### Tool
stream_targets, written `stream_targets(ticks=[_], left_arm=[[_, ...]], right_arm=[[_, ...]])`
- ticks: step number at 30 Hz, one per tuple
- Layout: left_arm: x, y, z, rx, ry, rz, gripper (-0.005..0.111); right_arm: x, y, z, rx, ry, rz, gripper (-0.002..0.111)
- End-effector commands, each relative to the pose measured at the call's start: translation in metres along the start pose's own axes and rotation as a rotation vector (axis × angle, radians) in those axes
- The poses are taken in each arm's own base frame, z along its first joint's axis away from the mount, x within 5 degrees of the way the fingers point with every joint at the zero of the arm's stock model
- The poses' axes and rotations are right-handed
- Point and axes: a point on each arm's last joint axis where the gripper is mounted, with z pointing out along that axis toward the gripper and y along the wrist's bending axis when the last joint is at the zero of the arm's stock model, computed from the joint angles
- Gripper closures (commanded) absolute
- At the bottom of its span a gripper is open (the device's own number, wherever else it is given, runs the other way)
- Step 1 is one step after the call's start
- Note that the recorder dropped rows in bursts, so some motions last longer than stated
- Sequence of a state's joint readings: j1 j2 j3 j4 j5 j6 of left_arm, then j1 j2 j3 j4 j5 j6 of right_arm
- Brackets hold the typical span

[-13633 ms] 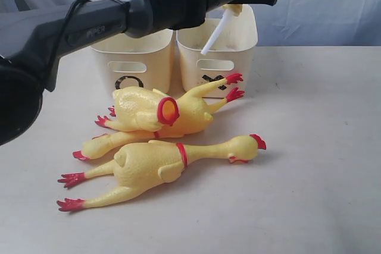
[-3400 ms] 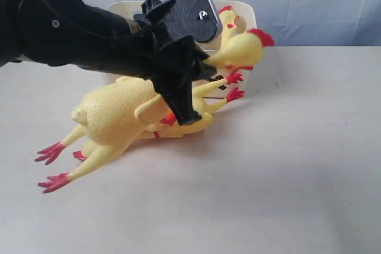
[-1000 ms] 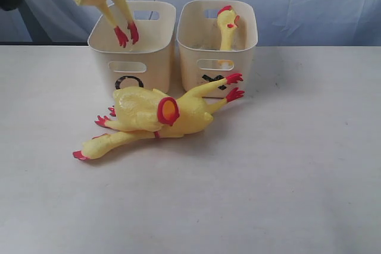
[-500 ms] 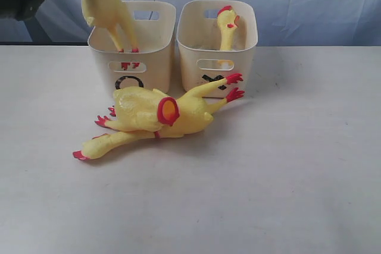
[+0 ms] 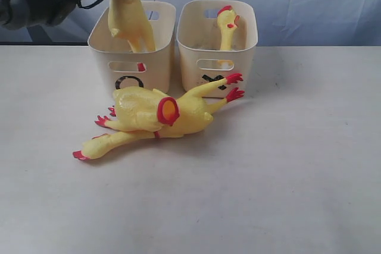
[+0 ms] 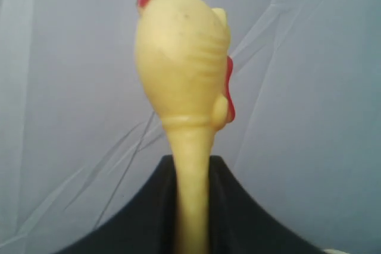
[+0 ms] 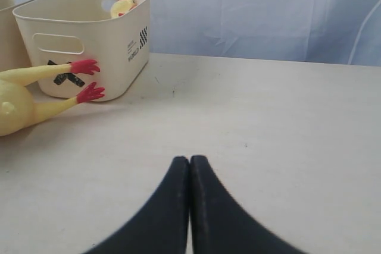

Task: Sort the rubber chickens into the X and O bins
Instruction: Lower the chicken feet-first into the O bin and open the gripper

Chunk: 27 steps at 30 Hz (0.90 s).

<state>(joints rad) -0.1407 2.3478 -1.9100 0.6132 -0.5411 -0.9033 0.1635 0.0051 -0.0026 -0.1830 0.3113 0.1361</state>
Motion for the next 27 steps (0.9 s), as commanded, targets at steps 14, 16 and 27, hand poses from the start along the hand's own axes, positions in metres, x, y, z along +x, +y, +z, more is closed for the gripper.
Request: stream_targets(ticks=[14,16,27], left_arm=[[0.038,0.009,0.012,-0.052,0.083,-0.012,0.087],[0.039,0.010,0.012,-0.053,0.084,-0.010,0.079],[0.039,0.010,0.012,-0.057,0.088,-0.010,0.065]], right_arm=[[0.000,0.000,0.000,-0.002,-0.008,0.000,0.109],[0.000,0.000,0.000,-0.002,-0.008,0.000,0.109],[0.000,0.000,0.000,-0.002,-0.008,0.000,0.109]])
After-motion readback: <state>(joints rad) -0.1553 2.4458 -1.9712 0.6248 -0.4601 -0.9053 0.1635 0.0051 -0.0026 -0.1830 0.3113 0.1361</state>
